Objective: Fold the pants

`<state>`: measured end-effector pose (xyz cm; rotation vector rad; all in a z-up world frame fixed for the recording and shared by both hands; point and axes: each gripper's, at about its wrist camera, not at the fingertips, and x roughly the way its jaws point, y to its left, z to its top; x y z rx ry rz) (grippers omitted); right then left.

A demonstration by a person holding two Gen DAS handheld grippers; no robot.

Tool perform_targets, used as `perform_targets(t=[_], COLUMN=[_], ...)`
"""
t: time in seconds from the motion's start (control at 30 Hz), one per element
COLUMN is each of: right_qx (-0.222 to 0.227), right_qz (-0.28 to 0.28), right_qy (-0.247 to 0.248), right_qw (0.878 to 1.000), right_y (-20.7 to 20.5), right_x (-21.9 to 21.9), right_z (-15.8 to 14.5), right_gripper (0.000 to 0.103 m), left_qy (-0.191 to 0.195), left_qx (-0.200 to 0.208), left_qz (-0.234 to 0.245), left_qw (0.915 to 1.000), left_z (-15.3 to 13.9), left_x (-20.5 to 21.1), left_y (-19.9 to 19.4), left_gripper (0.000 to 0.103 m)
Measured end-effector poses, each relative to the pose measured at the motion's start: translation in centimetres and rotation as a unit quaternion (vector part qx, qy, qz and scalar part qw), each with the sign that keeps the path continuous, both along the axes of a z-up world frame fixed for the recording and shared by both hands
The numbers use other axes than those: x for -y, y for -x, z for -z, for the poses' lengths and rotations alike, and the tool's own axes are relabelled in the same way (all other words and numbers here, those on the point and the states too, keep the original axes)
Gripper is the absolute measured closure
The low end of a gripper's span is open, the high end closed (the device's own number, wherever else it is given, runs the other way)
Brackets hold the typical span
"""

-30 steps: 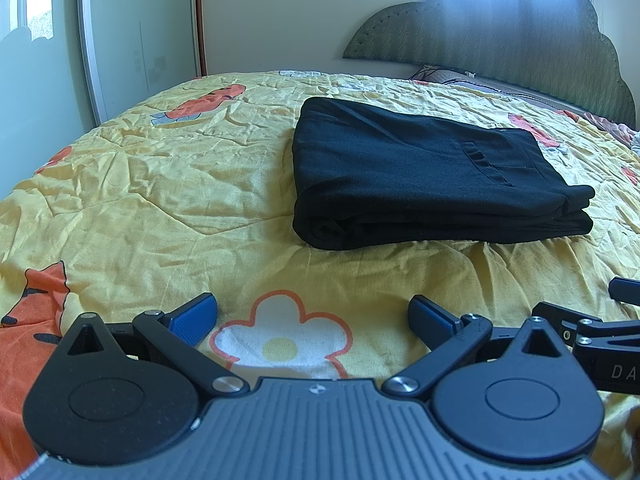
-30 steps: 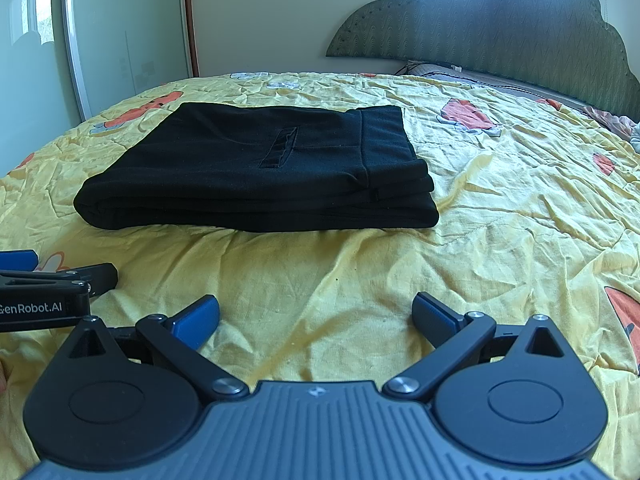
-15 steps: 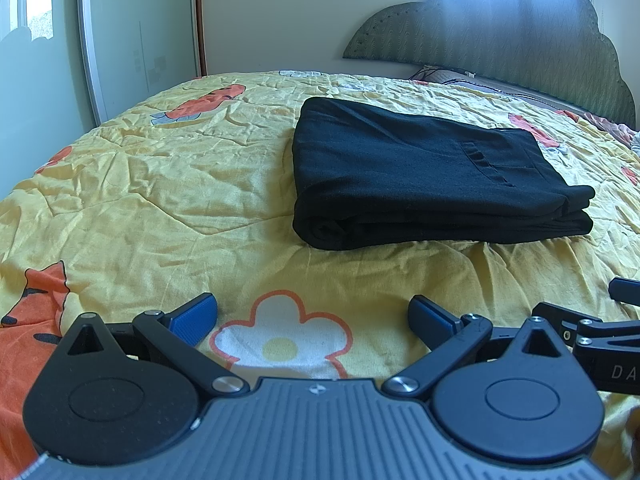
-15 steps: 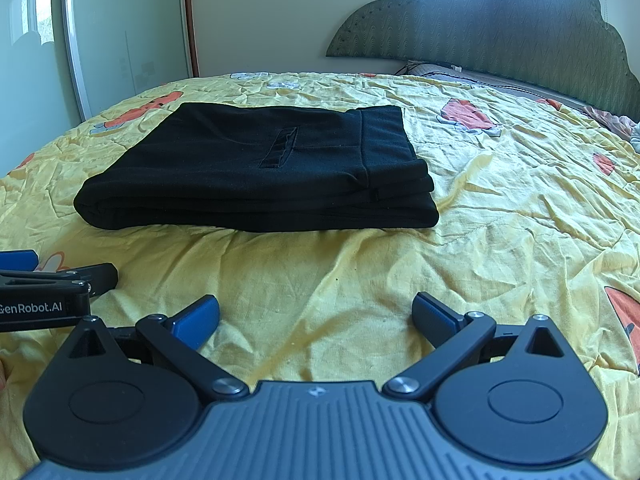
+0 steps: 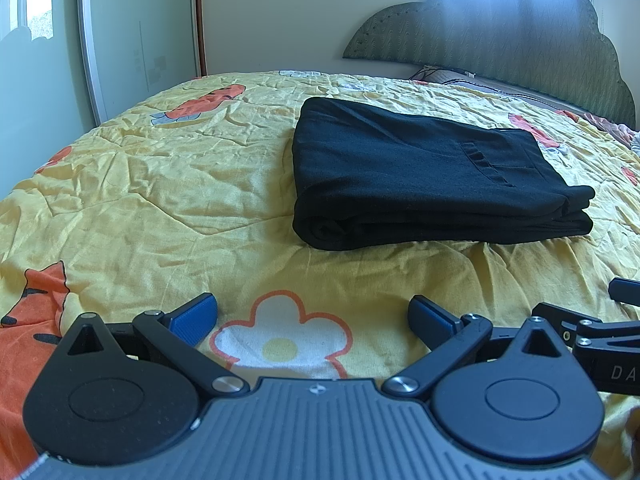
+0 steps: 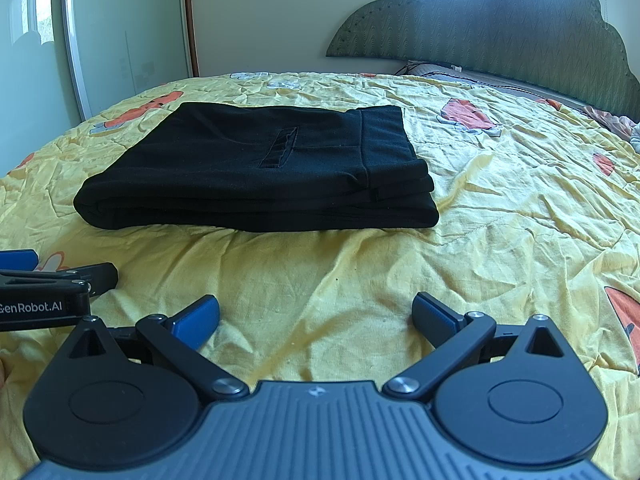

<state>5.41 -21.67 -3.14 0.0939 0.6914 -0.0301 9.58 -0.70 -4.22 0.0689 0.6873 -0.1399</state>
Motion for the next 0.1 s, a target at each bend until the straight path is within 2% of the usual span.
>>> perform_targets(t=[0.1], right_qx=[0.0], right_qz=[0.0], right_qy=[0.0], right_qw=[1.0], right_y=[0.0], right_x=[0.0], right_z=[0.0], right_gripper=[0.0], left_qy=[0.0], left_qx=[0.0], left_qz=[0.0], left_qw=[1.0], left_z=[0.0], left_x=[0.01], left_y=[0.0], left_gripper=[0.0])
